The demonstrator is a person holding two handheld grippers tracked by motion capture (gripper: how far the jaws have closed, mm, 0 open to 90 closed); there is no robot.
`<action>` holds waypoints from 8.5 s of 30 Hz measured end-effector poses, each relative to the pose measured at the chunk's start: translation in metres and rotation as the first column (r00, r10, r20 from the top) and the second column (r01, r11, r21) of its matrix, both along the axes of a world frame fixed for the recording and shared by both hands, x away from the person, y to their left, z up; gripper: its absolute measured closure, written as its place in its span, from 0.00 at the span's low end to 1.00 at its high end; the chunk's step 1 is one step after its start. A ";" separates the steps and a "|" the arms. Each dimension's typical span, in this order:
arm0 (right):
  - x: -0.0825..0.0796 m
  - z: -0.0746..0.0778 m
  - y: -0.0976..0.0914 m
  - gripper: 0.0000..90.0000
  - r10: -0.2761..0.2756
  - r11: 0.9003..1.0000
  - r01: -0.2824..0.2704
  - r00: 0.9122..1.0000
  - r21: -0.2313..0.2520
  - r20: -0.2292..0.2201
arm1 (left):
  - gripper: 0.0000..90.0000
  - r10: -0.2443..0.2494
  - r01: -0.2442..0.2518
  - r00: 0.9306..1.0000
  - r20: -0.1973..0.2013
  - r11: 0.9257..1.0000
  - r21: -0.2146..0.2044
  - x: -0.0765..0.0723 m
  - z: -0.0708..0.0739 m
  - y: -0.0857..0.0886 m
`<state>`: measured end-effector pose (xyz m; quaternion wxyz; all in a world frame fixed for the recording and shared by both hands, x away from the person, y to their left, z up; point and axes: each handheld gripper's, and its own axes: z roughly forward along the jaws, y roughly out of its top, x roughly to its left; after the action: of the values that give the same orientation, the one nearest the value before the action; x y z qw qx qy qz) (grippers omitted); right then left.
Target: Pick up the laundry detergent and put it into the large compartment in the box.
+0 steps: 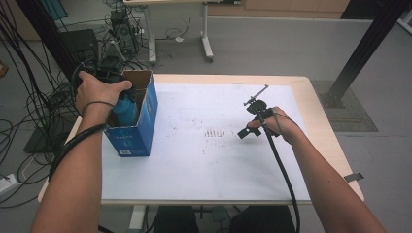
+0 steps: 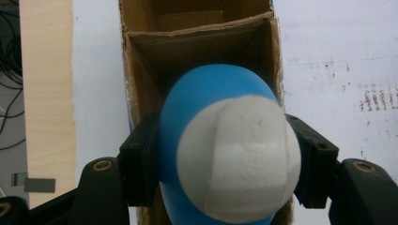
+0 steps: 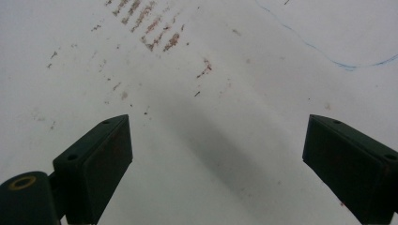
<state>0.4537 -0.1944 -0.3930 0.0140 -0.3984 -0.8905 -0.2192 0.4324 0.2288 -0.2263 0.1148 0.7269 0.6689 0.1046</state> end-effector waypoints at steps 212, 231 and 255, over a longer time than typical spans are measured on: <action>-0.002 0.004 -0.002 0.10 0.009 1.000 -0.009 1.000 0.002 0.018 | 0.10 0.056 -0.052 0.995 -0.078 0.997 0.051 -0.001 -0.001 -0.006; -0.002 0.004 -0.002 0.10 0.005 1.000 -0.005 1.000 0.002 0.017 | 0.07 -0.026 0.023 0.997 -0.074 0.998 -0.052 -0.011 0.042 -0.021; -0.005 0.007 -0.003 0.09 0.007 1.000 -0.007 1.000 0.001 0.019 | 0.06 -0.287 0.284 0.956 -0.066 0.958 -0.047 -0.035 0.069 -0.107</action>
<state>0.4488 -0.1978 -0.3859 0.0066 -0.3933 -0.8919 -0.2232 0.3971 0.1218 -0.1574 0.1179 0.8170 0.5624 0.0482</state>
